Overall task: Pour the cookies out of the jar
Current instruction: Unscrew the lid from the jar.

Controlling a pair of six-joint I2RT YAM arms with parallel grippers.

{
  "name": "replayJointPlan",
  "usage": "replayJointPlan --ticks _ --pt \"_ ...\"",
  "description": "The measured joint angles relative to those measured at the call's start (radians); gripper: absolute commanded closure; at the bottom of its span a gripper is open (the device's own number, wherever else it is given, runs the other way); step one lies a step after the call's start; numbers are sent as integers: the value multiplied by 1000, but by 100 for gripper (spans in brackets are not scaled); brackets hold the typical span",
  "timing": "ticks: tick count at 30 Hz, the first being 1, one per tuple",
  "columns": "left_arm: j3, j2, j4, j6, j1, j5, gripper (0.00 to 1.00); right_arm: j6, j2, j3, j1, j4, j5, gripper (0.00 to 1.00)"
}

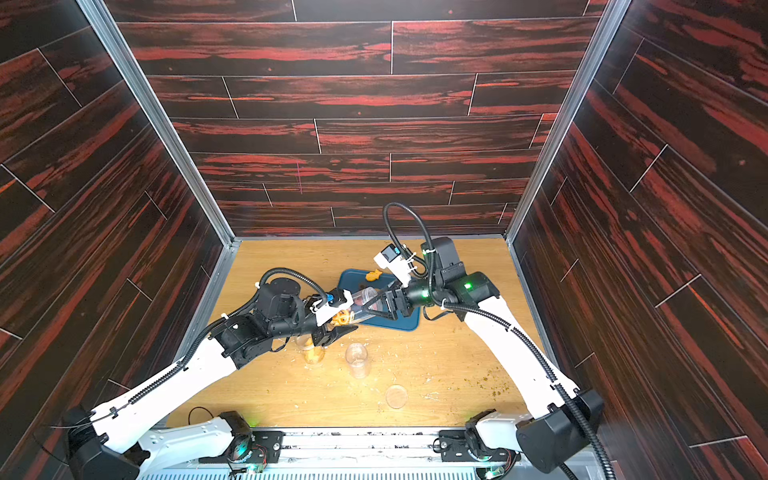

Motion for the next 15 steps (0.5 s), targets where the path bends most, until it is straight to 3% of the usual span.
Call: replayJointPlan --ticks 8,13,15 --pt "0 -1 -52 -35 21 0 77 -126 -35 -61 -26 89 35 19" --pt "0 -1 -55 -36 22 -5 77 -109 -35 -60 -27 108 42 1" --pt "0 -1 -55 -36 22 -8 77 -77 -35 -56 -30 114 55 1"
